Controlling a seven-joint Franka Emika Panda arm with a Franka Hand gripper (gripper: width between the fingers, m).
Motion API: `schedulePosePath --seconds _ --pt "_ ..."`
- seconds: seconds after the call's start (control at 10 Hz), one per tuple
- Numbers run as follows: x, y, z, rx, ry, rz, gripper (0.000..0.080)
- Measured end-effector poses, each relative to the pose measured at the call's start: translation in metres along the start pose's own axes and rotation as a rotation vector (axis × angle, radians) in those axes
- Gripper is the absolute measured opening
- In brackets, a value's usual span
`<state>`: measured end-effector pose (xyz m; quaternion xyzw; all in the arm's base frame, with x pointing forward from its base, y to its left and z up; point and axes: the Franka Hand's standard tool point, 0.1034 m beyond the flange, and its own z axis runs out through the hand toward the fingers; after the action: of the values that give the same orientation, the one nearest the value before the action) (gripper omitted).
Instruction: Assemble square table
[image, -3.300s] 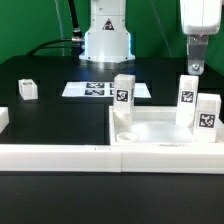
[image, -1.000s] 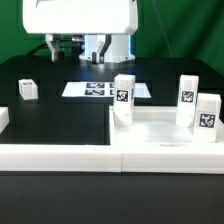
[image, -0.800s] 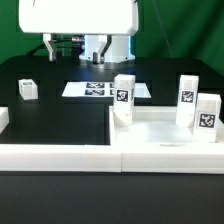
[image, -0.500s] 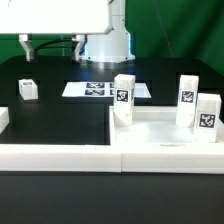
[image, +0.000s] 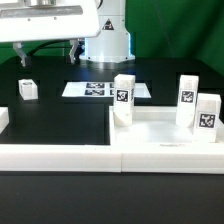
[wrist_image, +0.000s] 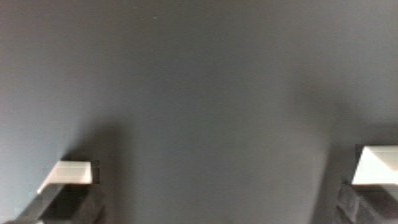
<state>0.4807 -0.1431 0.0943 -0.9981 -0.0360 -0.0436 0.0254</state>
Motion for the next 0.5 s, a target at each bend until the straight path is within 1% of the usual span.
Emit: schedulePosePath --seconds 0.1,0.2,0.3,0.4,0.5 --pt "-0.001 -0.001 0.0 0.002 -0.014 0.016 0.0649" --pt "-0.002 0.001 0.001 -0.003 -0.014 0.011 0.0649" --pt "-0.012 0.008 0.01 -0.03 -0.047 -0.139 0.0649" --pt "-0.021 0.006 0.022 -0.037 -0.144 -0.238 0.0649" --pt "-0.026 0.005 0.03 -0.045 -0.208 -0.275 0.0649"
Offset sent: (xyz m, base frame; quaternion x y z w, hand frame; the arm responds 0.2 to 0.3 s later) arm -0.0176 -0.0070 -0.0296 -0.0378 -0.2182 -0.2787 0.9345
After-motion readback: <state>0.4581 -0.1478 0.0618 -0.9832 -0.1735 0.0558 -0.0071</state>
